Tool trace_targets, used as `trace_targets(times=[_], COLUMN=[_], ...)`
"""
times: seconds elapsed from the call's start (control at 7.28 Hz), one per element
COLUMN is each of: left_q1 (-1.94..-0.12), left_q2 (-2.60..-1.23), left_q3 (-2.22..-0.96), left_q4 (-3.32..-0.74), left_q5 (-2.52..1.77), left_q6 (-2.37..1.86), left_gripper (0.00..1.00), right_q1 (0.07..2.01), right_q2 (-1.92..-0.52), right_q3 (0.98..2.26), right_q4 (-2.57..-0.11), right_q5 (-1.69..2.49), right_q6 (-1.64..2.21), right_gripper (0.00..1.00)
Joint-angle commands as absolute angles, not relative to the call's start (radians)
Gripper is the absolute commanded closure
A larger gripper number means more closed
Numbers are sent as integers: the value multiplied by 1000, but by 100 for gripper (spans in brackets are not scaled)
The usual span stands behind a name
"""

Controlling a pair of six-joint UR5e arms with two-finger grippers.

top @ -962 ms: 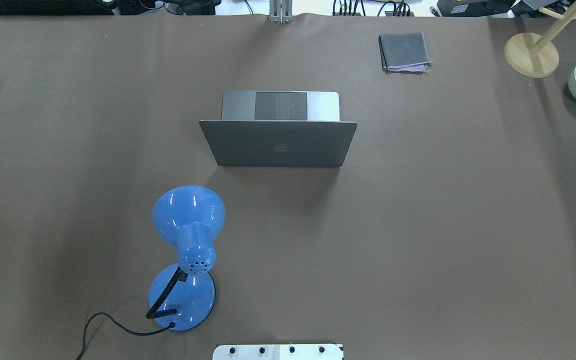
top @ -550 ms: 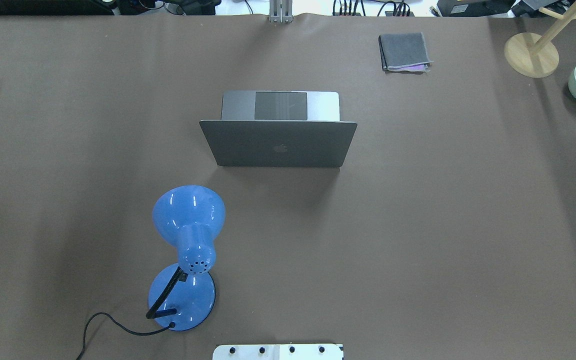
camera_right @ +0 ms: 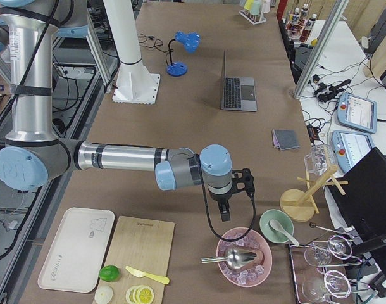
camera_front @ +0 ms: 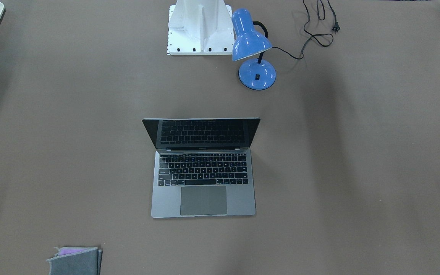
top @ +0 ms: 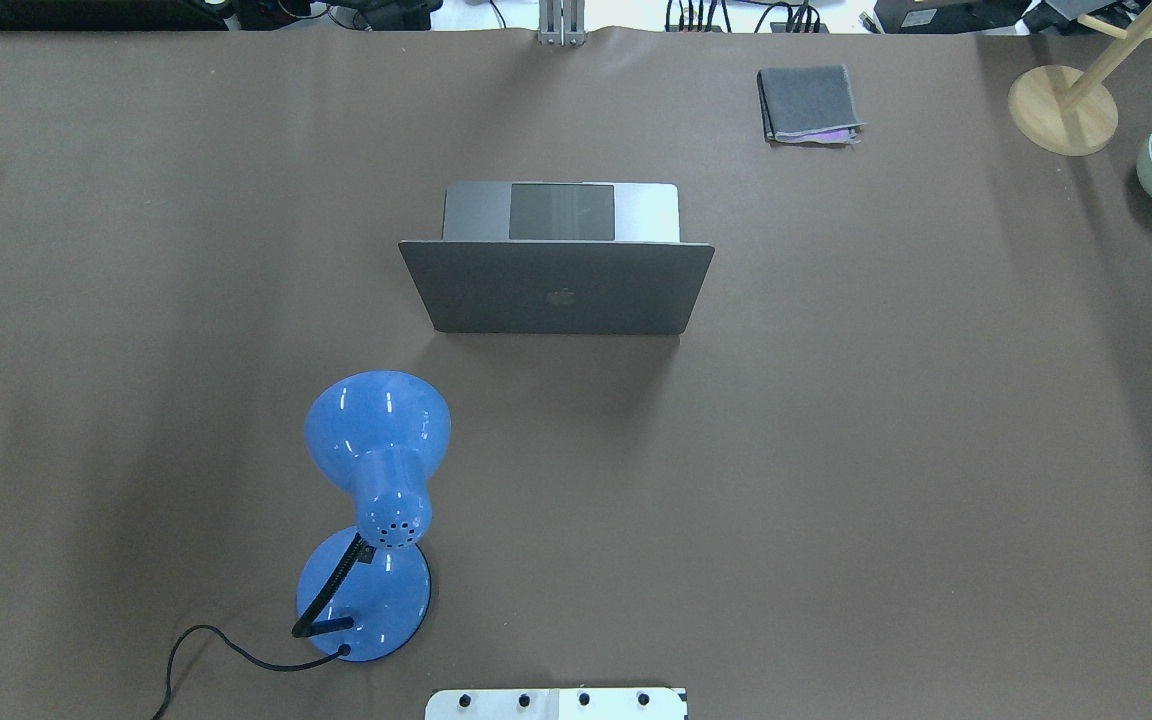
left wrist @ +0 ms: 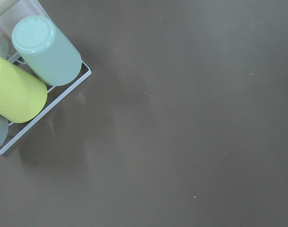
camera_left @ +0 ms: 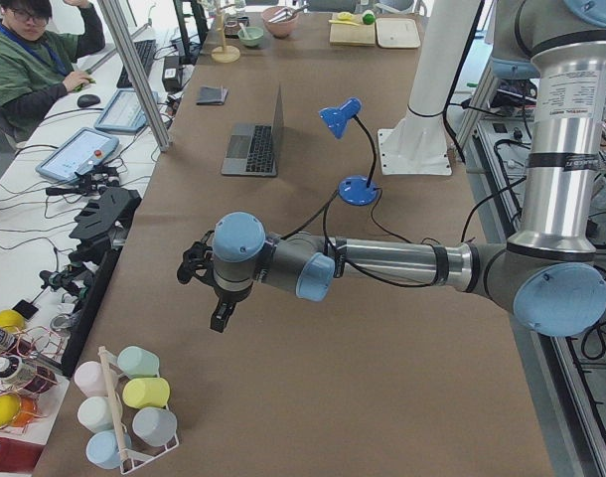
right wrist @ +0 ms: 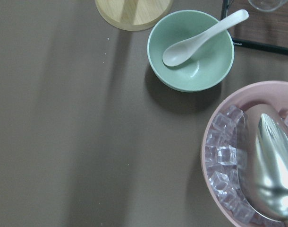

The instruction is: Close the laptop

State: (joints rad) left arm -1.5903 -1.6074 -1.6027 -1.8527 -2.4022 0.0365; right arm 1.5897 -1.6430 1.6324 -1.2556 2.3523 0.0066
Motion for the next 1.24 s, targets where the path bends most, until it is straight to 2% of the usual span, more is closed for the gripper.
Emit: trace_targets(times=[0.0,0.55,0.69,0.82,1.1], left_q1=[-1589,-1583,-1544,-1530,-1477], left_q2=[-1655,-1663,-1699,-1715,-1758], left_q3=[-1606,-1588,-1585,-1589,-1595], left_q4=[-1855,-2069,-2083,-2094,-2105], left_q5=[-2404,-2448,-2448,-2448,-2450], left_q6=[-29,-75,-74,-77,-180], left_gripper=[2,2,3,4,3], right_q1=[1583,1582,1569,1536,1462], right_q2=[-1597,-1620,-1612,-1609,-1612], right_q3=[1646,1657,1658,1696,1800], right_q4=[-1226,-1126,-1126,-1126,-1129], right_q5=[2376,2407,2407,2405,2392], right_q6=[6,9,21,111,301], right_gripper=[0,0,5,20,21])
